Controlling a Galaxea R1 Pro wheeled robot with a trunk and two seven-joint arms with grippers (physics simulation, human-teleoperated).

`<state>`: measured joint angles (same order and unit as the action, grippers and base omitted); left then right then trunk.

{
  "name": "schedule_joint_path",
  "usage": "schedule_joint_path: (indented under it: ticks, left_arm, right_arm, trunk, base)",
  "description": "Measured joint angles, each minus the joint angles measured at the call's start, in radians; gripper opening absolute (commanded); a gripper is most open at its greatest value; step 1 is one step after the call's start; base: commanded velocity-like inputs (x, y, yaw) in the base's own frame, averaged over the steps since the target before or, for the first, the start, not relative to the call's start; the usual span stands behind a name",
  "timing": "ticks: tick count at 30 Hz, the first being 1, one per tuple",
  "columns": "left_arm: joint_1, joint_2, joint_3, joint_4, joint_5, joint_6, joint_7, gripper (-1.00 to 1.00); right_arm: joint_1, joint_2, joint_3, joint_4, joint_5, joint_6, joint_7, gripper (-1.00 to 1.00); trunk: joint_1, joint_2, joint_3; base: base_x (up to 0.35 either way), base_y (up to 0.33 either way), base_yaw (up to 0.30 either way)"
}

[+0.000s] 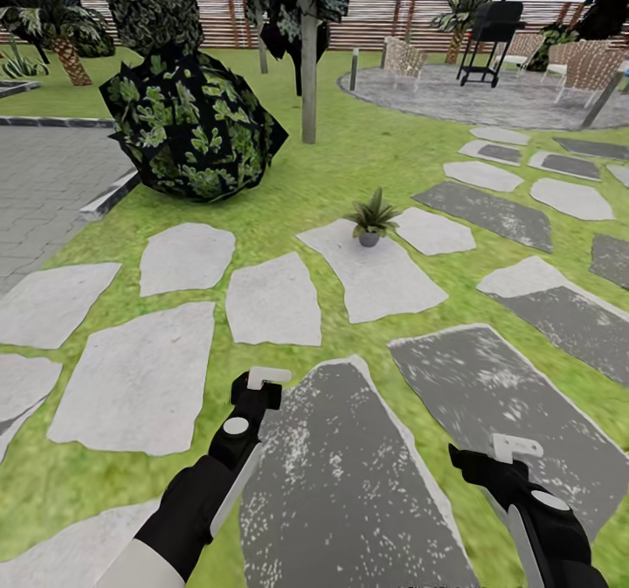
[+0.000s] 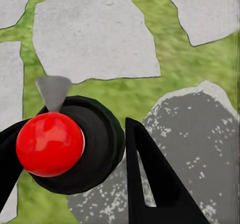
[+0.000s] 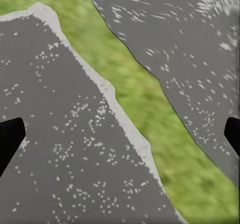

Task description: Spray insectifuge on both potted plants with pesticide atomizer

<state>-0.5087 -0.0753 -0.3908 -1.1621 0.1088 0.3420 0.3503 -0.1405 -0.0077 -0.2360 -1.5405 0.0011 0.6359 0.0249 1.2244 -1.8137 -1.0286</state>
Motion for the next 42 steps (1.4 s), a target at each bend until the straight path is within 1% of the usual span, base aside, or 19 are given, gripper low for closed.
schedule_joint_path:
  ticks: [4, 6, 7, 9, 10, 11, 14, 16, 17, 18, 19, 20, 22, 24, 28, 32, 36, 41, 42]
  left_arm:
    - [0.0, 0.0, 0.006, 0.002, 0.004, 0.0, 0.0, -1.0]
    - [0.0, 0.002, 0.036, 0.002, 0.016, 0.0, -0.005, -1.0]
    - [0.0, 0.002, 0.05, 0.002, 0.03, 0.001, -0.006, -1.0]
    - [-0.001, 0.003, 0.067, 0.002, 0.074, 0.001, -0.009, -1.0]
    - [-0.001, 0.004, 0.073, 0.002, 0.129, 0.002, -0.01, -1.0]
    - [-0.001, 0.005, 0.075, 0.002, 0.157, 0.002, -0.01, -1.0]
    - [-0.001, 0.006, 0.073, 0.002, 0.221, 0.002, -0.012, -1.0]
    - [0.0, 0.012, 0.072, 0.001, 0.23, 0.002, -0.018, -1.0]
    - [0.001, 0.022, 0.07, 0.001, 0.233, 0.002, -0.034, -1.0]
    - [0.002, 0.035, 0.069, 0.001, 0.236, 0.002, -0.066, -1.0]
    - [0.002, 0.048, 0.068, 0.001, 0.237, 0.001, -0.114, -1.0]
    - [0.003, 0.066, 0.07, 0.001, 0.238, 0.0, -0.198, -1.0]
    - [0.003, 0.077, 0.072, 0.001, 0.239, -0.001, -0.268, -1.0]
    - [0.005, 0.083, 0.074, 0.001, 0.241, -0.002, -0.319, -1.0]
    - [0.005, 0.084, 0.073, -0.001, 0.243, -0.003, -0.341, -1.0]
    - [0.005, 0.084, 0.072, -0.003, 0.241, -0.003, -0.343, -1.0]
    - [0.005, 0.083, 0.073, -0.04, 0.238, -0.003, -0.343, -1.0]
    - [0.005, 0.083, 0.074, -0.052, 0.237, -0.003, -0.343, -1.0]
    - [0.005, 0.083, 0.074, -0.053, 0.237, -0.003, -0.343, -1.0]
  right_arm:
    - [0.0, 0.0, -0.001, 0.0, 0.0, 0.0, -0.001, 1.0]
    - [0.0, 0.0, -0.001, 0.0, 0.0, 0.0, 0.0, 1.0]
    - [0.0, 0.0, 0.0, 0.0, 0.0, 0.0, -0.001, 1.0]
    - [0.0, 0.0, 0.0, 0.0, 0.0, 0.0, -0.001, 1.0]
    - [0.0, 0.0, 0.0, 0.0, 0.0, 0.0, -0.001, 1.0]
    - [0.0, 0.0, 0.0, 0.0, 0.0, 0.0, -0.001, 1.0]
    - [0.0, 0.001, 0.001, 0.0, 0.0, 0.0, -0.001, 1.0]
    - [0.0, 0.001, 0.001, 0.0, 0.0, 0.0, -0.001, 1.0]
    - [0.0, 0.001, 0.002, 0.0, 0.0, 0.0, -0.001, 1.0]
    - [0.0, 0.001, 0.001, 0.0, 0.0, 0.0, -0.001, 1.0]
    - [0.0, 0.001, 0.001, 0.0, 0.0, 0.0, -0.001, 1.0]
    - [0.0, 0.001, 0.001, 0.0, 0.0, 0.0, -0.001, 1.0]
    - [0.0, 0.002, 0.001, 0.0, 0.0, 0.0, -0.001, 1.0]
    - [0.0, 0.002, 0.001, 0.0, 0.0, 0.0, -0.001, 1.0]
    - [0.0, 0.002, 0.002, 0.0, 0.0, 0.0, -0.001, 1.0]
    - [0.0, 0.002, 0.002, 0.0, 0.0, 0.0, -0.001, 1.0]
    - [0.0, 0.002, 0.002, 0.0, 0.0, 0.0, -0.001, 1.0]
    - [0.0, 0.002, 0.002, 0.0, 0.0, 0.0, -0.001, 1.0]
    - [0.0, 0.002, 0.002, 0.0, 0.0, 0.0, -0.001, 1.0]
  trunk:
    - [0.0, 0.0, 0.005]
    - [0.0, 0.0, 0.008]
    - [0.0, 0.0, 0.009]
    - [0.0, 0.0, 0.012]
    - [0.0, 0.0, 0.013]
    - [0.0, 0.0, 0.015]
    - [0.0, 0.0, 0.019]
    - [0.0, 0.0, 0.021]
    - [0.0, 0.0, 0.023]
    - [0.0, 0.0, 0.024]
    - [0.0, 0.0, 0.025]
    - [0.0, 0.0, 0.027]
    - [0.0, 0.0, 0.029]
    - [0.0, 0.0, 0.032]
    - [0.0, 0.0, 0.033]
    - [0.0, 0.0, 0.033]
    - [0.0, 0.0, 0.033]
    - [0.0, 0.0, 0.033]
    - [-0.004, 0.007, 0.036]
  base:
    - [0.0, 0.0, -0.233]
    - [0.036, 0.0, -0.232]
    - [0.078, 0.0, -0.232]
    - [0.101, 0.0, -0.232]
    - [0.114, 0.0, -0.231]
    - [0.116, 0.0, -0.231]
    - [0.119, 0.0, -0.231]
    - [0.12, 0.0, -0.23]
    - [0.121, 0.0, -0.23]
    - [0.121, 0.0, -0.23]
    - [0.115, 0.0, -0.229]
    - [0.108, 0.0, -0.229]
    - [0.076, 0.0, -0.224]
    - [0.026, 0.0, -0.118]
    - [0.007, 0.0, -0.033]
    - [0.001, 0.0, -0.004]
    - [0.0, 0.0, 0.0]
    - [0.0, 0.0, 0.0]
    - [0.0, 0.0, 0.0]
